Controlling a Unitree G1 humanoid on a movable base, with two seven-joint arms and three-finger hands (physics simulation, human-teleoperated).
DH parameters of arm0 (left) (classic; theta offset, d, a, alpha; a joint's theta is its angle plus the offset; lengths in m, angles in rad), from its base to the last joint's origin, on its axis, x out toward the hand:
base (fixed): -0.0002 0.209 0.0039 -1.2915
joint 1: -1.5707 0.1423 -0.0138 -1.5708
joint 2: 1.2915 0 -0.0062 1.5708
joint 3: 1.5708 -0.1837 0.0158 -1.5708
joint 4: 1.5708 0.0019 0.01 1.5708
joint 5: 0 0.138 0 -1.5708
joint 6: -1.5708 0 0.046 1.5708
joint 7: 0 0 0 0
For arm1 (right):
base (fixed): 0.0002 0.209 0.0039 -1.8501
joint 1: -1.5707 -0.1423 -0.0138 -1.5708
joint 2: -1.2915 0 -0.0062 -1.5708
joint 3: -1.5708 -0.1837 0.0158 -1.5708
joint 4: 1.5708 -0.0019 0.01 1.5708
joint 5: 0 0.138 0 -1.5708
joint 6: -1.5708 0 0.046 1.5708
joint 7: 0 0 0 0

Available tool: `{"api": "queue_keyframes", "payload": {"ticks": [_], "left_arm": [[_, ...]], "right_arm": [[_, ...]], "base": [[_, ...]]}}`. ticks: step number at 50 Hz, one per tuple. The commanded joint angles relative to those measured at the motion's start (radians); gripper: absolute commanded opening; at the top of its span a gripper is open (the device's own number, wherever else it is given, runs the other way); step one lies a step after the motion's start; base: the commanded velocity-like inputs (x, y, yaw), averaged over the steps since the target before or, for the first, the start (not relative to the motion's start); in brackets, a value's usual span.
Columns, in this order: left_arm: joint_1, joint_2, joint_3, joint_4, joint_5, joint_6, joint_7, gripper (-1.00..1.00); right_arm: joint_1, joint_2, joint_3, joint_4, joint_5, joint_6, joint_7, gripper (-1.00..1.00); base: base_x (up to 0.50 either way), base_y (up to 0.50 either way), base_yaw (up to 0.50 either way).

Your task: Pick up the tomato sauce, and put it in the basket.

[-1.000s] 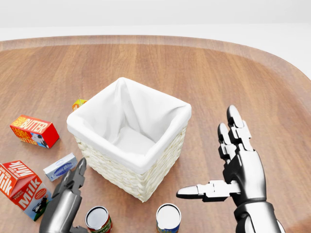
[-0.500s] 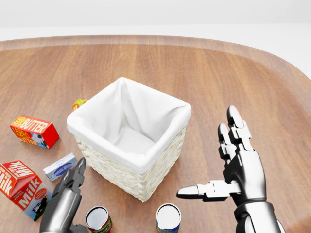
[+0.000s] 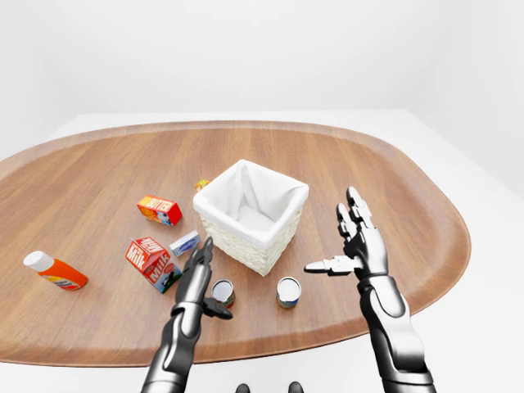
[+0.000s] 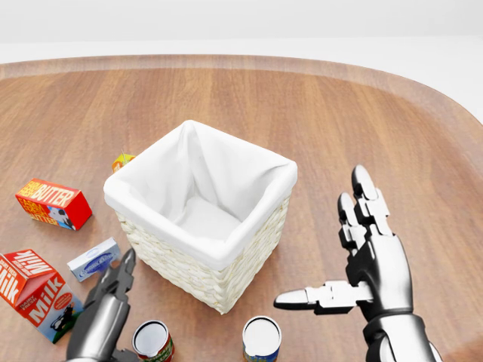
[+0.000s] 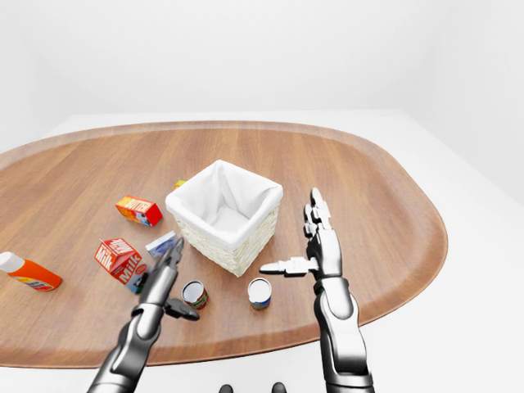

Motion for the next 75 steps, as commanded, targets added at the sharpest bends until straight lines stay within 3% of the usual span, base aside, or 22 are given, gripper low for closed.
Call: {"api": "queue_keyframes", "payload": {"ticks": [1, 39, 75], "left_arm": [[-0.012, 0.000, -0.006, 0.033, 0.005, 0.000, 0.013, 1.00], [-0.097, 0.011, -0.017, 0.245, 0.001, 0.000, 0.088, 1.00], [-0.135, 0.017, -0.020, 0.312, 0.002, 0.000, 0.113, 1.00]], "right_arm": [[0.001, 0.000, 0.001, -0.001, -0.001, 0.000, -0.001, 1.00], [0.000, 0.000, 0.002, 0.012, -0.004, -0.005, 0.001, 1.00], [-0.001, 0.002, 0.000, -0.015, 0.020, 0.000, -0.001, 1.00]], "base": [[0.00, 0.00, 0.00], [0.00, 0.00, 0.00], [0.00, 0.00, 0.00]]}}
